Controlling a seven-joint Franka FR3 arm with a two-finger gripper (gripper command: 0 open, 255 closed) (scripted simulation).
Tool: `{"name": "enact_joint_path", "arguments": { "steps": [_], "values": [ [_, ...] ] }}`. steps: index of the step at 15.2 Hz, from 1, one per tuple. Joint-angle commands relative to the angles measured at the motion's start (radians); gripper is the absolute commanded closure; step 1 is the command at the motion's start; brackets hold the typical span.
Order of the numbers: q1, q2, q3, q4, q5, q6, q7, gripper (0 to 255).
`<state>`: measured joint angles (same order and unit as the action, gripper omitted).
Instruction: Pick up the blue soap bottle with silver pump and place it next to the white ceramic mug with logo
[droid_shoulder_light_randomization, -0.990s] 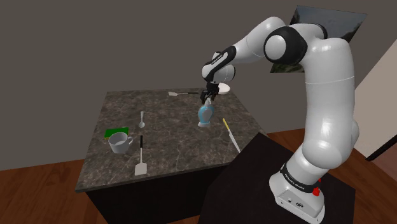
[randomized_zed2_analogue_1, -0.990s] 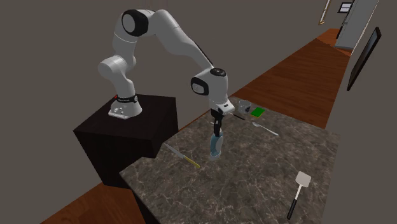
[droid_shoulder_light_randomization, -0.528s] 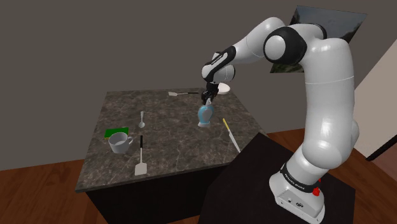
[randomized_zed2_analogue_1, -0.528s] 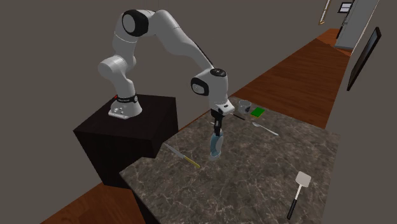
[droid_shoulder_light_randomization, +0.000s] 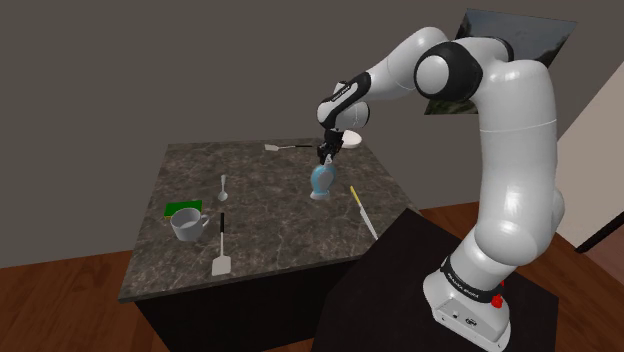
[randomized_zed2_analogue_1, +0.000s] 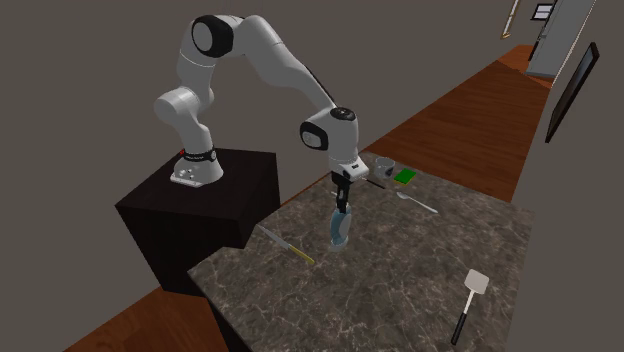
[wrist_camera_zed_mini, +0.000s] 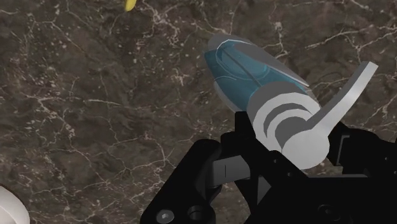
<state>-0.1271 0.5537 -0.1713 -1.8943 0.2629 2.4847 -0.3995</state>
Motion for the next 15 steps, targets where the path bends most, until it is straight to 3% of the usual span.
{"name": "enact_joint_path", "arguments": {
  "steps": [1, 15],
  "values": [
    [0.0, 0.001, 0.0, 0.0, 0.0, 0.0, 0.0, 255],
    [0.02, -0.127, -0.03, 0.011, -0.046, -0.136, 0.039, 255]
  ]
}}
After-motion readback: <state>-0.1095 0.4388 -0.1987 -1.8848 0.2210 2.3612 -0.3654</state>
